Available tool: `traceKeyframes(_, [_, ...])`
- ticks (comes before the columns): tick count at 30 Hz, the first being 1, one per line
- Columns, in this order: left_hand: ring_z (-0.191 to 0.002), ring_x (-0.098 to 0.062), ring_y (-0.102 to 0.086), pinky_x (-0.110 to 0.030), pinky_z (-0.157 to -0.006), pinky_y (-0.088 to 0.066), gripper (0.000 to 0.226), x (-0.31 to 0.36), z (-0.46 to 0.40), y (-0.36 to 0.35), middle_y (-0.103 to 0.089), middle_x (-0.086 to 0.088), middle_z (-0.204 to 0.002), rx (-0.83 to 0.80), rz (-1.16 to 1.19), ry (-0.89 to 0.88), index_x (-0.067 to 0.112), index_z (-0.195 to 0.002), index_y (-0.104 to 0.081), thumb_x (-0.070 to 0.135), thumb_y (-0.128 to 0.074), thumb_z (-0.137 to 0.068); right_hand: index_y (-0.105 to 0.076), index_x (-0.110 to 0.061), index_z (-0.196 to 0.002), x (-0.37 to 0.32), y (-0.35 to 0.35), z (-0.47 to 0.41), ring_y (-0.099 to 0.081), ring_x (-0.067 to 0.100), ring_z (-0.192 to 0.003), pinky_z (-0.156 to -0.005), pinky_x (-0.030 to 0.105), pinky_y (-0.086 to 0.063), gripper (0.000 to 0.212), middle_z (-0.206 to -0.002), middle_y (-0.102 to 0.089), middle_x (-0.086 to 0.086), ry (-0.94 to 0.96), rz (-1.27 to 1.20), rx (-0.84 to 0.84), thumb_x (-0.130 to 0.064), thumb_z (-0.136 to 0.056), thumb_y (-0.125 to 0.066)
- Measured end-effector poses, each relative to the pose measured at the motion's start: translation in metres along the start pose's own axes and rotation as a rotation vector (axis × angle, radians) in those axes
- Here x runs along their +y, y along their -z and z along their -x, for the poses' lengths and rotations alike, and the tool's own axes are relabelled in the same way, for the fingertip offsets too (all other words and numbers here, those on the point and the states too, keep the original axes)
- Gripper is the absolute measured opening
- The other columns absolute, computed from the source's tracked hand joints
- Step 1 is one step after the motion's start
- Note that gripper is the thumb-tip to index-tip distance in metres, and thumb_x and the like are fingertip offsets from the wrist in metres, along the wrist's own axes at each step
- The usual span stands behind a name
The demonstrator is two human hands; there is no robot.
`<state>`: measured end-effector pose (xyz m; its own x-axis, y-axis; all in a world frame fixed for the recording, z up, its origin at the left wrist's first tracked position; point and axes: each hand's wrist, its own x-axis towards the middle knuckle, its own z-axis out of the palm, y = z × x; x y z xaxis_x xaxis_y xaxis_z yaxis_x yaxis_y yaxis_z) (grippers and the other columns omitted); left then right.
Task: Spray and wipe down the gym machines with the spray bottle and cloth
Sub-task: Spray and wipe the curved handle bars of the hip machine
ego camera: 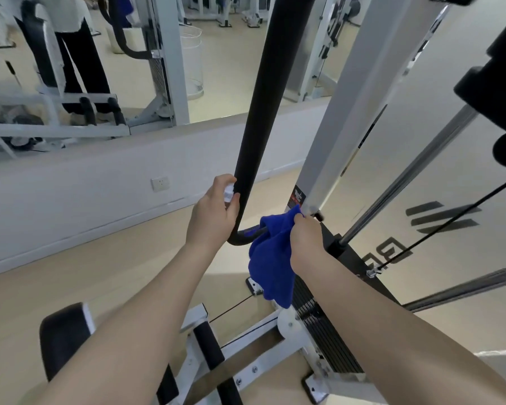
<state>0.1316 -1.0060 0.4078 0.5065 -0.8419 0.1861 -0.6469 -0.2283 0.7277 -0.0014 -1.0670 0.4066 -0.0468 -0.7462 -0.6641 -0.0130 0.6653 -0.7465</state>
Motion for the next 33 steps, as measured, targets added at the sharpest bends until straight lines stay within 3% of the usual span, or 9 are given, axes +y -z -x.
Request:
traceKeyframes(4, [-0.070,-0.030,-0.055,-0.031,-0.051,-0.041,0.027,-0.001,-0.001,-0.007,-0.056,-0.006,-0.090,-0.005,-0.030,-0.042,0.017,-0.123,-0.040,0.023,-0.042,-0.098,-0.050,-0.011,-0.109,0.006,0.009,-0.005,-0.044,0.012,-0.065,-0.059,0.024,-0.036,0.016,-0.073,-0.047,0.001,0.029,0.035,0.010,-0.019,-0.097,-0.042])
traceKeyframes(8, [-0.065,-0.026,-0.053,-0.029,-0.044,-0.040,0.032,-0.004,-0.004,-0.011,-0.056,-0.007,-0.089,0.007,-0.035,0.050,0.021,-0.129,-0.036,0.023,-0.042,-0.098,-0.051,-0.012,-0.106,0.012,0.013,-0.010,-0.045,0.014,-0.066,-0.073,0.031,-0.039,0.014,-0.072,-0.048,0.002,0.016,0.078,0.015,-0.018,-0.096,-0.043])
traceKeyframes(13, [-0.070,-0.028,-0.053,-0.028,-0.051,-0.039,0.029,-0.027,-0.009,-0.026,-0.058,-0.011,-0.088,-0.005,-0.015,0.266,0.018,-0.124,-0.035,0.018,-0.042,-0.096,-0.048,-0.013,-0.110,0.018,0.013,-0.014,-0.045,0.012,-0.066,-0.058,0.024,-0.036,0.014,-0.074,-0.048,0.001,0.025,0.127,0.015,-0.018,-0.097,-0.043])
traceKeyframes(19, [-0.069,-0.033,-0.056,-0.033,-0.053,-0.045,0.023,-0.051,0.002,-0.056,-0.059,-0.015,-0.085,0.005,0.097,0.345,0.017,-0.116,-0.039,0.016,-0.041,-0.094,-0.047,-0.012,-0.101,0.036,0.016,-0.031,-0.043,0.012,-0.065,-0.060,0.024,-0.038,0.007,-0.073,-0.047,0.003,-0.049,0.137,0.020,-0.016,-0.097,-0.043])
traceKeyframes(22, [-0.071,-0.035,-0.060,-0.042,-0.064,-0.054,0.037,-0.066,0.016,-0.064,-0.061,-0.015,-0.095,-0.059,0.194,0.470,0.024,-0.129,-0.033,0.018,-0.043,-0.094,-0.046,-0.013,-0.094,0.044,0.022,-0.036,-0.044,0.012,-0.064,-0.057,0.022,-0.037,0.006,-0.073,-0.047,0.002,-0.091,0.044,0.031,-0.016,-0.098,-0.043])
traceKeyframes(26, [-0.062,-0.028,-0.060,-0.029,-0.053,-0.048,0.072,-0.076,0.027,-0.059,-0.055,-0.003,-0.098,-0.087,0.277,0.629,0.031,-0.148,-0.004,0.017,-0.048,-0.094,-0.044,-0.013,-0.102,0.039,0.008,-0.043,-0.045,0.010,-0.065,-0.061,0.020,-0.036,0.006,-0.074,-0.046,0.001,-0.140,-0.224,-0.018,-0.017,-0.099,-0.042])
traceKeyframes(28, [-0.054,-0.022,-0.058,-0.028,-0.049,-0.047,0.063,-0.075,0.024,-0.049,-0.056,-0.002,-0.099,-0.055,0.291,0.575,0.026,-0.146,-0.018,0.020,-0.050,-0.093,-0.048,-0.018,-0.094,0.029,-0.009,-0.037,-0.046,0.009,-0.066,-0.065,0.022,-0.038,0.005,-0.073,-0.046,-0.002,-0.037,-0.362,-0.116,-0.020,-0.098,-0.044])
traceKeyframes(30, [-0.052,-0.021,-0.058,-0.031,-0.053,-0.052,0.037,-0.069,0.017,-0.036,-0.060,-0.002,-0.086,-0.008,0.345,0.475,0.018,-0.129,-0.045,0.019,-0.049,-0.092,-0.049,-0.027,-0.087,0.012,-0.029,-0.019,-0.050,0.011,-0.073,-0.073,0.029,-0.041,0.013,-0.079,-0.050,-0.004,0.180,-0.285,-0.202,-0.023,-0.098,-0.043])
traceKeyframes(33, [-0.054,-0.022,-0.058,-0.030,-0.056,-0.050,0.023,-0.051,0.006,-0.016,-0.059,-0.006,-0.068,0.002,0.484,0.415,0.019,-0.113,-0.054,0.018,-0.046,-0.092,-0.048,-0.025,-0.092,-0.017,-0.050,0.027,-0.052,0.008,-0.079,-0.076,0.025,-0.043,0.017,-0.088,-0.052,-0.003,0.741,-0.141,-0.240,-0.015,-0.099,-0.037])
